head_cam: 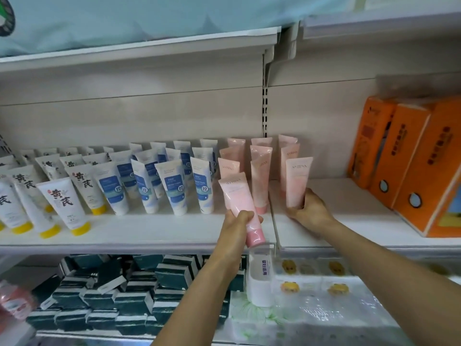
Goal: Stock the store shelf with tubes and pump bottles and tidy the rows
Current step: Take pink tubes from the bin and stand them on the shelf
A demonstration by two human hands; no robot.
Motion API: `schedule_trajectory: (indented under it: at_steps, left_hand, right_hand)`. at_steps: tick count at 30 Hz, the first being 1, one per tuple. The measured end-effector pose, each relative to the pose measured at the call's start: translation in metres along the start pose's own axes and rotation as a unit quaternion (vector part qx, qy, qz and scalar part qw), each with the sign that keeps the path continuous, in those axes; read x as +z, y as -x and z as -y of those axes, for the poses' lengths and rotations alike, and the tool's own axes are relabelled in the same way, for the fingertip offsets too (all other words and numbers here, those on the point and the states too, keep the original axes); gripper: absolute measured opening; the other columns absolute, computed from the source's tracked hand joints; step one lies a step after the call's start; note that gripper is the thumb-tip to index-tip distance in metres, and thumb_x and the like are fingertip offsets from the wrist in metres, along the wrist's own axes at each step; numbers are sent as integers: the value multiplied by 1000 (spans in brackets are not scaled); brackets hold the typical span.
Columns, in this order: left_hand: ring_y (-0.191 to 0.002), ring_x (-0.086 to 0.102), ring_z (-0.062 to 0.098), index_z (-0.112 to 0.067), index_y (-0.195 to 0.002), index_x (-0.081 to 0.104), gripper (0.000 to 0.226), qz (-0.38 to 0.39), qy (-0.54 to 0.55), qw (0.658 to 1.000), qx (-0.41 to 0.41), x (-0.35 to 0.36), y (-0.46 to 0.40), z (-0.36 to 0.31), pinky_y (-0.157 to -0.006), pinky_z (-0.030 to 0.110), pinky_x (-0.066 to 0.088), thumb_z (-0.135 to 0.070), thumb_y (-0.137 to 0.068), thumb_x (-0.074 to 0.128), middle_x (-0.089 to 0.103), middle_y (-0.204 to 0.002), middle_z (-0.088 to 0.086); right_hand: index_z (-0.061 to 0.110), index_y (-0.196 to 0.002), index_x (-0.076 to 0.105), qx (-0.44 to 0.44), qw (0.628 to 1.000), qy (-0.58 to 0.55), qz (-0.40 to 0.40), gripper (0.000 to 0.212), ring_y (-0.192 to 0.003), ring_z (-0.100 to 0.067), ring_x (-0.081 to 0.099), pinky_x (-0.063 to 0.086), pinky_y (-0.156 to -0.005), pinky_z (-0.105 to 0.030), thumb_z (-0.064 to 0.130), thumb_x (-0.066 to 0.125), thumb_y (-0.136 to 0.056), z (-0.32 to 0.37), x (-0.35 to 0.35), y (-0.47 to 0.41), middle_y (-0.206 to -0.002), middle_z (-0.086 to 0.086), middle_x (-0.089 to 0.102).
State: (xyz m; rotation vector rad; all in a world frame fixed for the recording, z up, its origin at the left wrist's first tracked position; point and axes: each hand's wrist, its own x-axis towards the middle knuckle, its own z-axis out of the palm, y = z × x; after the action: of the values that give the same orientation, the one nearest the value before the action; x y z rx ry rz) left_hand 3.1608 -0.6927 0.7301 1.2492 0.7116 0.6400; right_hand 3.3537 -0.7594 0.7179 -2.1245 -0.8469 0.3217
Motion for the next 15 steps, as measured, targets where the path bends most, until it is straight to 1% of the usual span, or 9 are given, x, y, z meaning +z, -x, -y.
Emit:
schedule_trajectory:
  at_steps: [3, 5, 7, 9, 11, 13, 14, 15]
  left_hand:
    - [-89, 63, 16, -20, -122, 48, 25, 20, -26, 999, 22, 4, 3, 1, -73, 27, 51, -19, -96, 46, 70, -107, 9]
    - [-94, 63, 17, -22, -121, 47, 25, 27, -43, 998, 34, 5, 5, 1, -74, 27, 51, -20, -96, 46, 68, -111, 9]
    - [-96, 62, 16, -23, -122, 46, 27, 32, -59, 997, 48, 7, 6, -1, -71, 24, 50, -21, -96, 47, 65, -114, 8]
    - [-95, 60, 11, -21, -124, 45, 29, 35, -66, 995, 61, 9, 5, -3, -68, 20, 48, -20, -96, 49, 63, -115, 3]
    - [-96, 58, 2, -19, -128, 43, 32, 43, -69, 994, 76, 11, 4, -5, -69, 15, 45, -18, -97, 51, 60, -115, -5]
    - [-101, 57, -1, -18, -133, 42, 40, 53, -70, 992, 91, 13, 0, -6, -73, 13, 45, -15, -96, 55, 60, -120, -7]
    - [-104, 57, 0, -18, -134, 42, 42, 56, -71, 991, 96, 13, -3, -6, -75, 13, 46, -13, -95, 56, 60, -122, -6]
    - [-104, 57, 0, -19, -134, 43, 43, 58, -70, 991, 101, 13, -5, -5, -76, 14, 46, -11, -95, 57, 61, -121, -7]
  right_hand:
    - [6, -120, 43, 10, 1000, 8, -3, 53, -108, -30, 56, 46, -81, -32, 17, 75, -79, -1, -3, 1, -121, -13, 57]
    - [8, -118, 39, 13, 1000, 9, -10, 58, -104, -29, 57, 48, -78, -32, 22, 78, -78, -2, -5, 3, -119, -12, 54]
    - [8, -126, 34, 21, 1000, 11, -10, 69, -106, -31, 56, 51, -82, -37, 28, 79, -77, -2, -8, 5, -123, -12, 46]
    - [8, -132, 30, 34, 999, 17, -28, 75, -107, -33, 54, 50, -83, -39, 30, 78, -78, 0, -11, 10, -125, -12, 39]
    - [9, -128, 34, 23, 996, 35, -83, 66, -100, -33, 57, 50, -78, -39, 27, 75, -80, 1, -13, 18, -121, -10, 43]
    - [12, -116, 38, -11, 989, 20, -145, 44, -86, -27, 58, 49, -68, -34, 19, 69, -84, 3, -14, 29, -104, -4, 51]
    - [13, -107, 42, -41, 988, -3, -151, 32, -79, -23, 56, 47, -63, -32, 14, 66, -85, 4, -14, 35, -93, 0, 52]
    - [13, -99, 47, -72, 988, -30, -137, 21, -74, -19, 54, 45, -61, -31, 10, 63, -86, 4, -13, 39, -84, 3, 53]
